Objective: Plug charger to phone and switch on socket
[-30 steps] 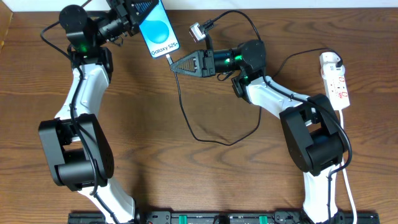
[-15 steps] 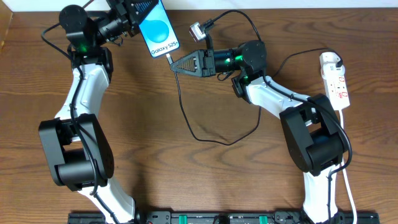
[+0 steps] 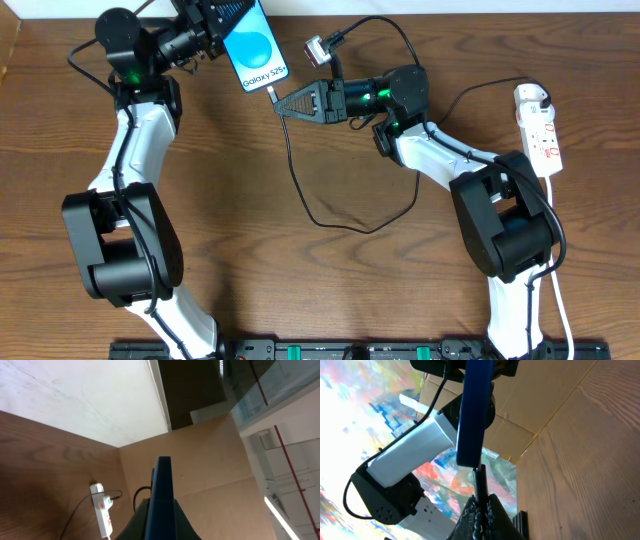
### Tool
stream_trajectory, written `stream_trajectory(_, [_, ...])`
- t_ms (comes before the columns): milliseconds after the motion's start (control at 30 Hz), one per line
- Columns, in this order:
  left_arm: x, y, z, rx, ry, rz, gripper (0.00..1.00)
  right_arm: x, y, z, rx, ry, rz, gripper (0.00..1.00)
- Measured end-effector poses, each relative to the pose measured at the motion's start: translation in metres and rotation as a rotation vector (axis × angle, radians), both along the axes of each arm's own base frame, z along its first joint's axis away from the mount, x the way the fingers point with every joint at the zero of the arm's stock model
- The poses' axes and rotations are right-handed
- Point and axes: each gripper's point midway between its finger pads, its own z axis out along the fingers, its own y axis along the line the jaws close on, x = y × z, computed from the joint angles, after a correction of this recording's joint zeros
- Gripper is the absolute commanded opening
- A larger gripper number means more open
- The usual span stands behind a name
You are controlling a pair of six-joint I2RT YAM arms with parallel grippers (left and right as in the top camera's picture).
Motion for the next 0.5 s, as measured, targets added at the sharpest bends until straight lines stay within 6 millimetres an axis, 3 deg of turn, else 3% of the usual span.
stream_trajectory(500, [-0.0001, 0.0, 0.0, 0.014, -0.024, 0.002, 0.07, -0.0001, 0.0, 0.0, -0.001, 0.004, 0.001, 0.01])
